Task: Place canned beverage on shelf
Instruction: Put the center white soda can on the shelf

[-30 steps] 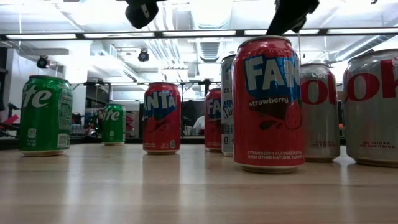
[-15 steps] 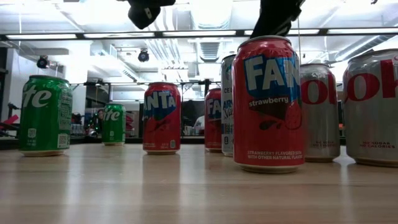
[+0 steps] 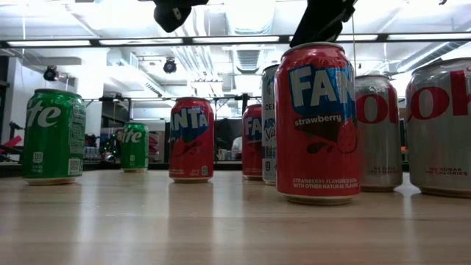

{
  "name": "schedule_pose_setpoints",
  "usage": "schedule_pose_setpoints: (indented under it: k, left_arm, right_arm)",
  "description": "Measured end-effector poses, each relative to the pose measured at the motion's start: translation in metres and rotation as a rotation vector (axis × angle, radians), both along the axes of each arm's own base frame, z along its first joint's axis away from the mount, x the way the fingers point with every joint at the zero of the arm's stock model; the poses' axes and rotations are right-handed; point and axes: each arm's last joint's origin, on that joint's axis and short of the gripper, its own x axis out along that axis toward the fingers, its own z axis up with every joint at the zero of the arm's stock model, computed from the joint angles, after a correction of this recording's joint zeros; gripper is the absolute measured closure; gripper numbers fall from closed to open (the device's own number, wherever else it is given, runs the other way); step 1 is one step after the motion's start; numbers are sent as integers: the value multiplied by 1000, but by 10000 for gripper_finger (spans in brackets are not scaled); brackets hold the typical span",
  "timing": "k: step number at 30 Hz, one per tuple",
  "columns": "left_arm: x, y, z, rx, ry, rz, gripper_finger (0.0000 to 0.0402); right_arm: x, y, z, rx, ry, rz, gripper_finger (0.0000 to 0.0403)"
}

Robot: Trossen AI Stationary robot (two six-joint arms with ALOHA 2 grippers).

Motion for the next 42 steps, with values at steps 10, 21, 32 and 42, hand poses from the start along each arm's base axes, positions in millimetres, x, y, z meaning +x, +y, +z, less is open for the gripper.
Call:
schedule_pose_setpoints:
  k: [10,21,32,42]
  left_arm:
    - [0,1,1,21,-13,12,402]
    - [1,1,1,26,-18,15,402]
    - [1,1,2,25,-22,15,402]
    - [1,1,2,24,-22,15,402]
  right_arm:
    - [1,0,-2,0,4,0,111]
    - [4,1,-4,-12,-16,19,110]
    - [28,8,-31,38,41,80,110]
    - [30,7,-17,6,12,69,110]
